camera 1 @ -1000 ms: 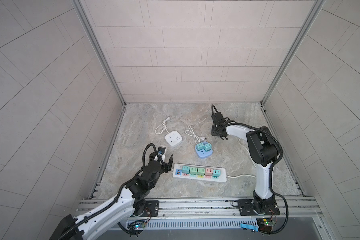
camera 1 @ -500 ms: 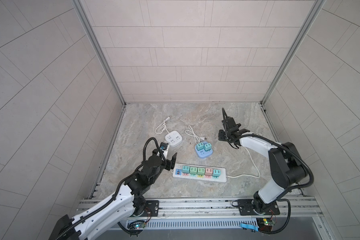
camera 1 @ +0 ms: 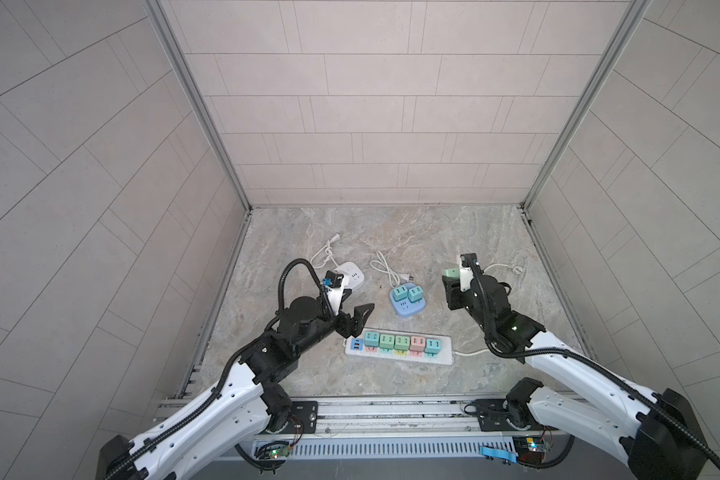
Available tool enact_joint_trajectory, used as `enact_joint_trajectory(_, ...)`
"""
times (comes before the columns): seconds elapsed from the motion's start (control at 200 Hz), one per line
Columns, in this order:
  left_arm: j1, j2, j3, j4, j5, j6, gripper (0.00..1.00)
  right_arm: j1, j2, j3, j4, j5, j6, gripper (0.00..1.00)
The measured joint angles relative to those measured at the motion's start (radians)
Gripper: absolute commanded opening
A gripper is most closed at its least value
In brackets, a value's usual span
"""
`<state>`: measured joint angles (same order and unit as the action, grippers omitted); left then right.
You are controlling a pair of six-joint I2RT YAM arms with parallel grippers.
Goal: Insert the plug
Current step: 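Carry the light-green adapter toward the left gripper while the left gripper approaches, then grasp the light-green adapter with the left gripper beside the right gripper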
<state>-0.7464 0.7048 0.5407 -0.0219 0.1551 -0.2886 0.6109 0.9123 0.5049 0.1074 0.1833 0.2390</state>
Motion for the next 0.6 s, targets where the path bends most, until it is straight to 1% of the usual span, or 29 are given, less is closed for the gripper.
enact_joint_trajectory(0.085,0.0,0.034,0.041,-0.005,0.058,-0.011,0.79,0.082,-0.049,-0.052,0.066,-0.039,-0.116,0.07)
enact_joint_trajectory(0.225,0.0,0.116,0.103,-0.012,0.187,-0.01,0.71,0.18,-0.082,-0.117,0.162,-0.113,-0.318,0.07)
enact_joint_trajectory(0.315,-0.001,0.176,0.133,-0.017,0.254,-0.011,0.64,0.217,-0.101,-0.148,0.192,-0.145,-0.414,0.07)
enact_joint_trajectory(0.46,-0.017,0.255,0.177,-0.044,0.311,-0.01,0.63,0.238,-0.13,-0.156,0.197,-0.232,-0.543,0.05)
enact_joint_trajectory(0.6,-0.05,0.296,0.198,-0.053,0.325,-0.006,0.63,0.269,-0.138,-0.156,0.211,-0.267,-0.611,0.06)
